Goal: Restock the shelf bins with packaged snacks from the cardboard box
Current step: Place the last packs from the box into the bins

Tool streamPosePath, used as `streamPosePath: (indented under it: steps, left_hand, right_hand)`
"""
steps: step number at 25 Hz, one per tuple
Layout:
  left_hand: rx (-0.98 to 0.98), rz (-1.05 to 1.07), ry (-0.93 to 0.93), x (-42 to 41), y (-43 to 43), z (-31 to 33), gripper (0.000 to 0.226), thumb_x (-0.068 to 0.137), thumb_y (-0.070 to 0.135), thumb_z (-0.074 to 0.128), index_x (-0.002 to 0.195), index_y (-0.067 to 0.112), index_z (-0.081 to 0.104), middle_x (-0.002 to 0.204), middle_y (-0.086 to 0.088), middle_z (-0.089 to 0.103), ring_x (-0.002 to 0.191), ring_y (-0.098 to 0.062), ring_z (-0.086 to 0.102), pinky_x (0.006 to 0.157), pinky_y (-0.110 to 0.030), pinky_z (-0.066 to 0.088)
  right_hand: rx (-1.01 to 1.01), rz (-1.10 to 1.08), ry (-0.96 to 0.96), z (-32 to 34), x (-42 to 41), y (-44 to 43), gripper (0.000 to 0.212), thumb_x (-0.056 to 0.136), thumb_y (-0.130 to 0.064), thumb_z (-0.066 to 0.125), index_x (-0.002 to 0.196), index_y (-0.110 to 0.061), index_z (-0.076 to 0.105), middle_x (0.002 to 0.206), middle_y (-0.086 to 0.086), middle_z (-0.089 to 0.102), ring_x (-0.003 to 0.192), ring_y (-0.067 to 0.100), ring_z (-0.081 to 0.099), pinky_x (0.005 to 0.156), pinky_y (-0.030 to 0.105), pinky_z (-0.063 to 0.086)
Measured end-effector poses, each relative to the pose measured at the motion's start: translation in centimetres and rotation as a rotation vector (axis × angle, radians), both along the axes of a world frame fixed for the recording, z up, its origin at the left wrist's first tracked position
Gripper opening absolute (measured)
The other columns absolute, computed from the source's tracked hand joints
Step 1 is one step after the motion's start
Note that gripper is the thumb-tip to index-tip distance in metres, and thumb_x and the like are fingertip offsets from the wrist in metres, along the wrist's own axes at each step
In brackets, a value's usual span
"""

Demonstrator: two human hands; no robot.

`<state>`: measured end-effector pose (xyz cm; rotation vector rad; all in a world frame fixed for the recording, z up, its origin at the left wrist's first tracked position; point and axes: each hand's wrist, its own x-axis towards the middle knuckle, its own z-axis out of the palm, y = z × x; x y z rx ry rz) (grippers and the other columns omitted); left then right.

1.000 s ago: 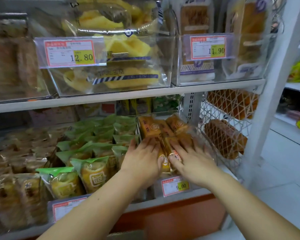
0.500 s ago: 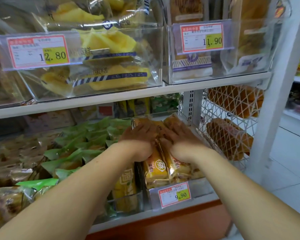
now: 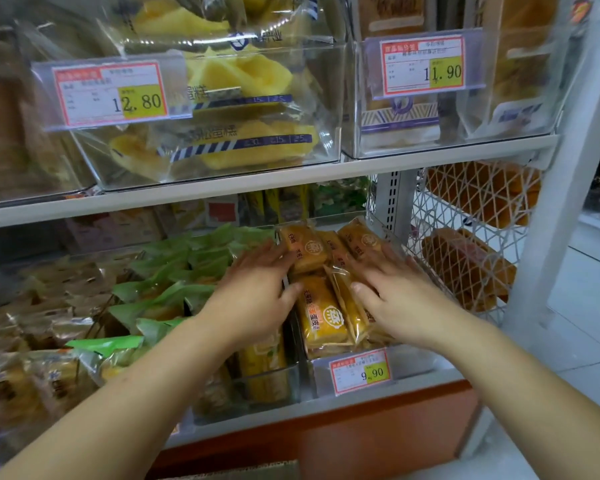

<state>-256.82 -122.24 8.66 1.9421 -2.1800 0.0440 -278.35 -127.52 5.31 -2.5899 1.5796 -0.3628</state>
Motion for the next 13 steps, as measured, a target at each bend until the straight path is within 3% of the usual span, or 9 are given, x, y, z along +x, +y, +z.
streamPosePath:
  steps: [3,6,9,13]
  left_hand:
    - [-0.011,0.013,-0.175,0.1,2.9,-1.2,0.065,0.098,0.06,0.03,0.155,0.033,0.016,0.164,0.009,0.01,0.151,-0.013,0.004,0.124,-0.042,0.001]
    - [0.039,0.029,-0.206,0.0,2.5,-0.8,0.067,0.095,0.065,0.031,0.154,0.035,0.02,0.164,0.012,0.011,0.151,-0.014,0.012,0.122,-0.045,0.006]
    - [0.085,0.031,-0.285,0.1,2.2,0.2,0.067,0.093,0.069,0.032,0.152,0.038,0.023,0.164,0.011,0.012,0.151,-0.016,0.012,0.12,-0.049,0.009]
    - [0.133,0.036,-0.278,0.1,2.2,0.8,0.065,0.09,0.072,0.035,0.149,0.046,0.026,0.164,0.013,0.01,0.151,-0.017,0.011,0.12,-0.052,0.009]
  right_hand:
    - [-0.004,0.065,0.076,-0.1,1.6,3.5,0.054,0.099,-0.057,0.016,0.151,-0.042,0.015,0.162,-0.007,-0.01,0.148,0.023,-0.019,0.117,0.049,-0.01]
    - [0.055,0.067,0.155,-1.1,3.2,4.7,0.054,0.099,-0.057,0.018,0.151,-0.045,0.011,0.162,-0.004,-0.013,0.146,0.027,-0.023,0.116,0.056,-0.013]
    - [0.14,0.058,0.055,0.0,2.9,3.7,0.051,0.099,-0.057,0.016,0.149,-0.048,0.017,0.161,-0.009,-0.013,0.147,0.023,-0.021,0.117,0.054,-0.013]
    - [0.142,0.0,-0.095,0.8,4.5,0.1,0.056,0.101,-0.051,0.02,0.154,-0.034,0.01,0.163,-0.007,-0.004,0.149,0.019,-0.013,0.119,0.049,-0.007]
